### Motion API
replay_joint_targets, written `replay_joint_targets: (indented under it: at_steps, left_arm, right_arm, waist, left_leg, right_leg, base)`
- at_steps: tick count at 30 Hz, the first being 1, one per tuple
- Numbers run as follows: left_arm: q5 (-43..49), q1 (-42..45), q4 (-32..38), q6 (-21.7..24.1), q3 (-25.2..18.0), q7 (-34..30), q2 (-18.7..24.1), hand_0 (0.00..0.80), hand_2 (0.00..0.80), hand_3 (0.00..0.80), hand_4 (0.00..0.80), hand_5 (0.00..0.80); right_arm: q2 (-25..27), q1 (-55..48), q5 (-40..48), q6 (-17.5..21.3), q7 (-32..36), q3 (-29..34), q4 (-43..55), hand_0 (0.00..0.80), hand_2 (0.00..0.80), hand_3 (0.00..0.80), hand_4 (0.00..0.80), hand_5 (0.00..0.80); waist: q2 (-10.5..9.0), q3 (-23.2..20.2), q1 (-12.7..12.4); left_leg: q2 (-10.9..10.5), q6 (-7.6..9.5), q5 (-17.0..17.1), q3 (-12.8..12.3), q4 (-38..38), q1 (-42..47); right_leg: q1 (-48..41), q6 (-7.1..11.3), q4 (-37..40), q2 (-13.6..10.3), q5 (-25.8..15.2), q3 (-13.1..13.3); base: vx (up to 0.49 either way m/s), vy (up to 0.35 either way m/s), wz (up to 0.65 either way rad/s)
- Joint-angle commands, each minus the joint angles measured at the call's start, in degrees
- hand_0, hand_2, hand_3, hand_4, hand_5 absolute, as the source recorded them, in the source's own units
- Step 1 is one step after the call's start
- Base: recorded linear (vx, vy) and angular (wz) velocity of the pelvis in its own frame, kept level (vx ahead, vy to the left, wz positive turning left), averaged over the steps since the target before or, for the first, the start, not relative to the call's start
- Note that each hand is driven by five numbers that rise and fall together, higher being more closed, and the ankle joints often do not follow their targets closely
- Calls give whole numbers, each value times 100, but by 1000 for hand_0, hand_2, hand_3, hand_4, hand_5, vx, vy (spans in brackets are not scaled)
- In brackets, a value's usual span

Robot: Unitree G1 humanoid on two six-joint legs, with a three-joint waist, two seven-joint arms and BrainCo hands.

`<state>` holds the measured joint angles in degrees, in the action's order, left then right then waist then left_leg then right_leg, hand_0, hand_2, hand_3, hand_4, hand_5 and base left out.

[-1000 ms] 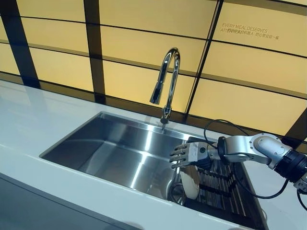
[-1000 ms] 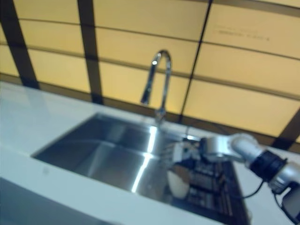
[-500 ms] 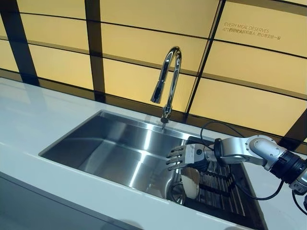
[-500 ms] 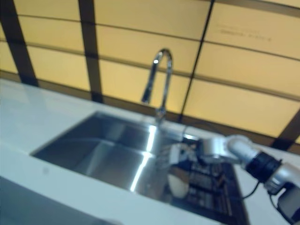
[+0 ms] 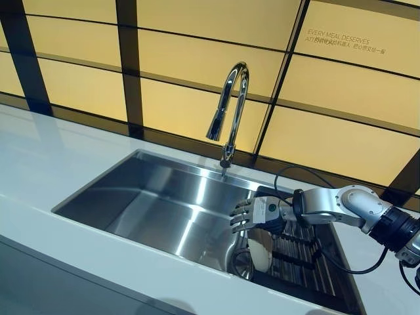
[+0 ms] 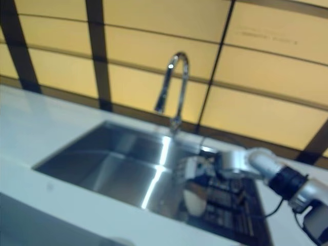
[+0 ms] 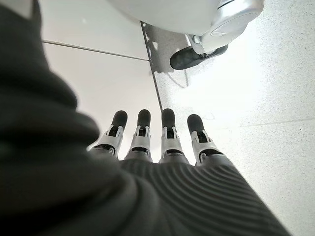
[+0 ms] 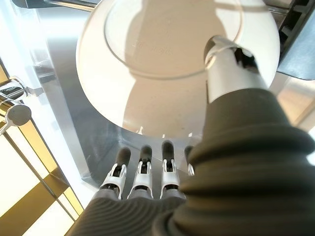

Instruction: Take plates into dishwasher

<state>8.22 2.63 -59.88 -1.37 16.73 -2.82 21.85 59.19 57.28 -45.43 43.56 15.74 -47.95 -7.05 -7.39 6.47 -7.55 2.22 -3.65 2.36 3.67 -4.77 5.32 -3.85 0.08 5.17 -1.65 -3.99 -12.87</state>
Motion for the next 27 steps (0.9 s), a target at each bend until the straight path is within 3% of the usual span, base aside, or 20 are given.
replay_joint_targets:
  at_steps: [1,5,9,11,27]
  left_arm:
    - [302,-132,-214,55,149,-35,97,0,0,0,0,0]
    - [301,-155,-208,36,148,-31,96,0,0,0,0,0]
    - [313,-144,-204,39,135,-30,98,0,0,0,0,0]
    - [325,-150,-206,44,121,-37,104,0,0,0,0,0]
    - [331,-161,-205,40,113,-22,102,0,0,0,0,0]
  right_arm:
    - [66,12,287,-197,-51,194,90,144,144,144,144,144]
    - [50,2,292,-210,-24,199,84,182,182,182,182,182]
    - [52,-32,285,-241,-23,200,109,166,166,166,166,166]
    - [61,-60,296,-283,21,216,105,0,0,0,0,0]
    - [52,-96,224,-343,91,224,62,0,0,0,0,0]
  waist:
    - [-237,10,-189]
    - [-244,17,-192]
    - [-252,15,-188]
    - [-258,18,-183]
    - [-278,33,-185]
  left_leg:
    - [-271,230,-259,-270,-23,-83]
    - [-274,236,-256,-268,-23,-93]
    - [-269,231,-253,-273,-23,-94]
    - [-270,233,-253,-275,-23,-95]
    - [-273,236,-248,-280,-23,-108]
  right_leg:
    - [-374,428,-17,-18,362,-240]
    - [-366,426,-17,-16,357,-242]
    - [-361,431,-17,-17,349,-237]
    - [-356,431,-17,-14,344,-231]
    - [-350,427,-17,-8,340,-224]
  base:
    - [0,0,0]
    - [0,0,0]
    - [0,0,0]
    - [0,0,0]
    - [0,0,0]
